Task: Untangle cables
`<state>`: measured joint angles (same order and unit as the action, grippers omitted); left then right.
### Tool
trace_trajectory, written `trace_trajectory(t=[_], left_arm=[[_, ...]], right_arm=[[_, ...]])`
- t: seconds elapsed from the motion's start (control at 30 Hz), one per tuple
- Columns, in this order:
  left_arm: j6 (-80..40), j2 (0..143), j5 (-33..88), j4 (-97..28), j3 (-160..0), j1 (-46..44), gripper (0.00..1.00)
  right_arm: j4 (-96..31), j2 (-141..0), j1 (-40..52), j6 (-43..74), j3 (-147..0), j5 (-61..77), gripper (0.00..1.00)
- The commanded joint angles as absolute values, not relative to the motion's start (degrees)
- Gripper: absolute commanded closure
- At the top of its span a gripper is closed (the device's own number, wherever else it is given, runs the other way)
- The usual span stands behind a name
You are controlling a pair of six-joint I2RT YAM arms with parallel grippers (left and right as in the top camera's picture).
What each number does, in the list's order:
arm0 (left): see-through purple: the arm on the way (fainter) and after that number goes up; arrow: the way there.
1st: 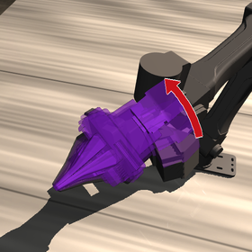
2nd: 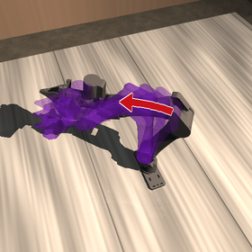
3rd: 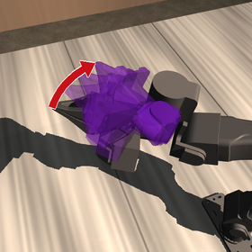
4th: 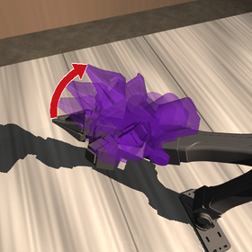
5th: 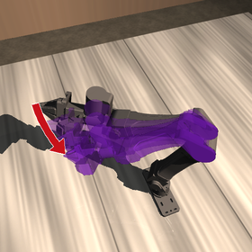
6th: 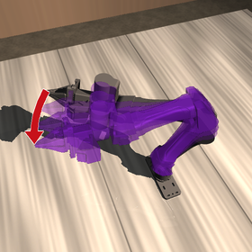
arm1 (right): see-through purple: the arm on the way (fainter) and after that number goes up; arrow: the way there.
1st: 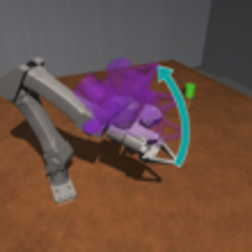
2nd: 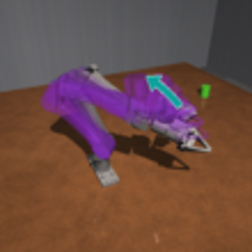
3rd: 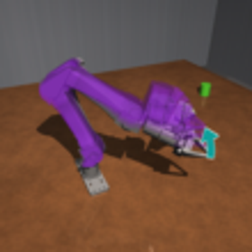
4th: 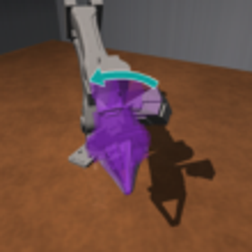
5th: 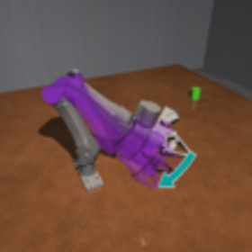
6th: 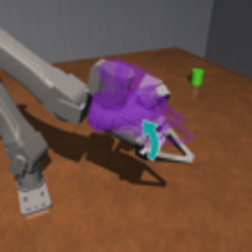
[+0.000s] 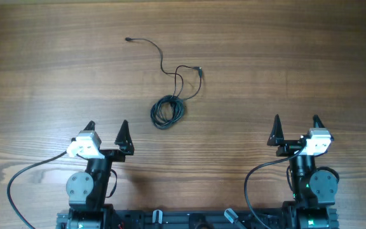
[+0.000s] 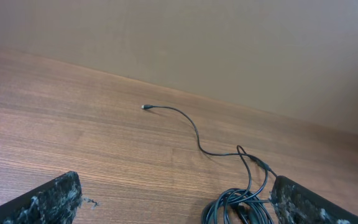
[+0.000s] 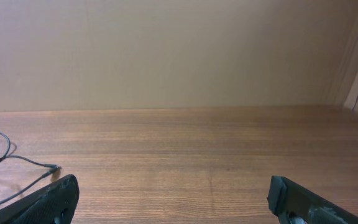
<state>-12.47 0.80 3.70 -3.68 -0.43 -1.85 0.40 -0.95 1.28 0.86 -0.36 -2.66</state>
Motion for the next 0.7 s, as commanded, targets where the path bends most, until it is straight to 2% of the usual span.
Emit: trace_trajectory(t=[0.0, 0.67], left_arm=[[-11.3, 0.5, 3.4, -4.3, -0.3, -1.5, 0.0], [-11.3, 0.5, 3.4, -4.3, -0.3, -1.5, 0.0]], right_arm=[[0.7, -0.6, 1.1, 1.6, -0.3, -3.6, 0.0], [0.7, -0.6, 1.1, 1.6, -0.3, -3.6, 0.0]])
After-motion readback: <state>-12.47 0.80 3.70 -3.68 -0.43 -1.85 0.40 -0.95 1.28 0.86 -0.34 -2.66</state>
